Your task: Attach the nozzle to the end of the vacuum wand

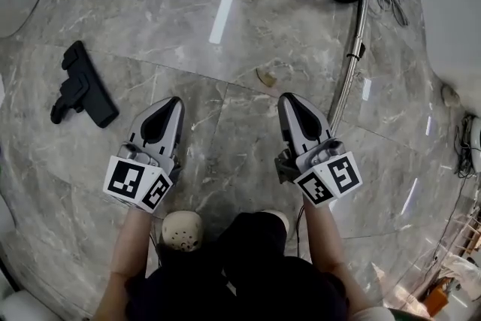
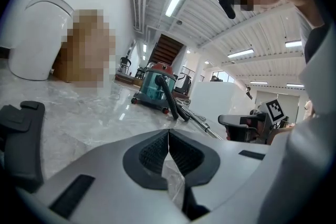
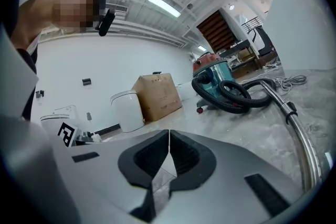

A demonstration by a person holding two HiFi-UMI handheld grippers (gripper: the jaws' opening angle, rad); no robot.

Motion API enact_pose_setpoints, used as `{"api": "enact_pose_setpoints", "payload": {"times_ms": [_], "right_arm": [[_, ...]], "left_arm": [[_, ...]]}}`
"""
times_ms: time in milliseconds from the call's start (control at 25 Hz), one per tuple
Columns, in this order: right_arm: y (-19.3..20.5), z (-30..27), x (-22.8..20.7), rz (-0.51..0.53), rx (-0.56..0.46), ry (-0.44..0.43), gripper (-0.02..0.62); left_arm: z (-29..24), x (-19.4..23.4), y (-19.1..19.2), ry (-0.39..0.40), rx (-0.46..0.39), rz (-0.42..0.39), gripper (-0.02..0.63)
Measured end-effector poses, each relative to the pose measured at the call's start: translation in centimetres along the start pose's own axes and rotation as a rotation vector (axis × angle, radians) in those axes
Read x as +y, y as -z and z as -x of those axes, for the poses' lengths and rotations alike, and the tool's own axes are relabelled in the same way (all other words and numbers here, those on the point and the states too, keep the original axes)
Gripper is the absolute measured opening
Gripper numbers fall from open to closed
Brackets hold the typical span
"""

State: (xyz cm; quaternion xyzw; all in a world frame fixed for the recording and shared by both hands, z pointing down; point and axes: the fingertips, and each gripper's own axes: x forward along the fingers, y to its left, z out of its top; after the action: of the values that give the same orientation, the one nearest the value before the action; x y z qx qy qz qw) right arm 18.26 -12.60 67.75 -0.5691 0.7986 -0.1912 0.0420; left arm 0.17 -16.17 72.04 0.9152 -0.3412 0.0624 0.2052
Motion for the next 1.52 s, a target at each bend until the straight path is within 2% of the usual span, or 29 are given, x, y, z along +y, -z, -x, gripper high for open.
{"api": "enact_pose_setpoints", "payload": {"times_ms": [80,200,280,320,400,480,560,640,720,840,920,1040,1200,1320,1520], "right_arm": [[0.0,0.3,-0.2,0.054,0.025,0.023,0.017],[-0.8,1.9,-1.7,0.203,0.096,0.082,0.032],[-1.1,3.4,-4.2,0.31,0.184,0.126,0.168],[-1.1,4.3,-5.6,0.357,0.238,0.144,0.212],[-0.9,6.2,-8.5,0.453,0.356,0.158,0.252],[-0.4,8.2,-11.1,0.529,0.499,0.139,0.257],[1.0,9.9,-13.4,0.519,0.66,0.104,0.256],[3.4,11.6,-15.6,0.427,0.795,0.087,0.256],[6.1,13.4,-16.9,0.331,0.901,0.075,0.256],[9.9,15.0,-16.3,0.246,1.017,0.013,0.256],[11.2,14.8,-15.2,0.225,1.035,-0.022,0.256],[11.5,13.2,-13.0,0.233,1.004,-0.086,0.256],[12.6,10.3,-8.6,0.36,1.015,-0.257,0.256],[13.2,7.2,-5.2,0.398,0.991,-0.374,0.256],[13.8,2.7,-1.1,0.475,0.943,-0.498,0.256]], "left_arm": [[-0.4,-0.3,0.3,0.008,0.002,0.007,0.011],[-0.3,-0.9,0.3,0.026,0.011,-0.015,0.011],[0.2,-0.9,0.3,0.027,0.023,-0.043,0.011],[0.4,-0.8,0.3,0.023,0.027,-0.054,0.011],[1.0,-0.4,0.3,0.016,0.031,-0.059,0.011],[1.4,0.1,0.4,0.008,0.031,-0.046,0.011],[1.7,0.6,0.7,-0.003,0.032,-0.026,0.011],[1.9,0.8,1.0,-0.011,0.034,-0.014,0.011],[1.9,0.7,1.3,-0.012,0.039,-0.01,0.011],[1.9,0.3,1.4,-0.005,0.051,-0.027,0.011],[2.0,0.4,1.4,-0.004,0.053,-0.034,0.011],[2.1,0.6,1.2,-0.008,0.044,-0.026,0.011],[2.2,0.5,1.3,-0.009,0.047,-0.027,0.011],[2.3,0.5,1.3,-0.01,0.044,-0.026,0.011],[3.1,0.9,1.0,-0.025,0.038,-0.026,0.011]]}}
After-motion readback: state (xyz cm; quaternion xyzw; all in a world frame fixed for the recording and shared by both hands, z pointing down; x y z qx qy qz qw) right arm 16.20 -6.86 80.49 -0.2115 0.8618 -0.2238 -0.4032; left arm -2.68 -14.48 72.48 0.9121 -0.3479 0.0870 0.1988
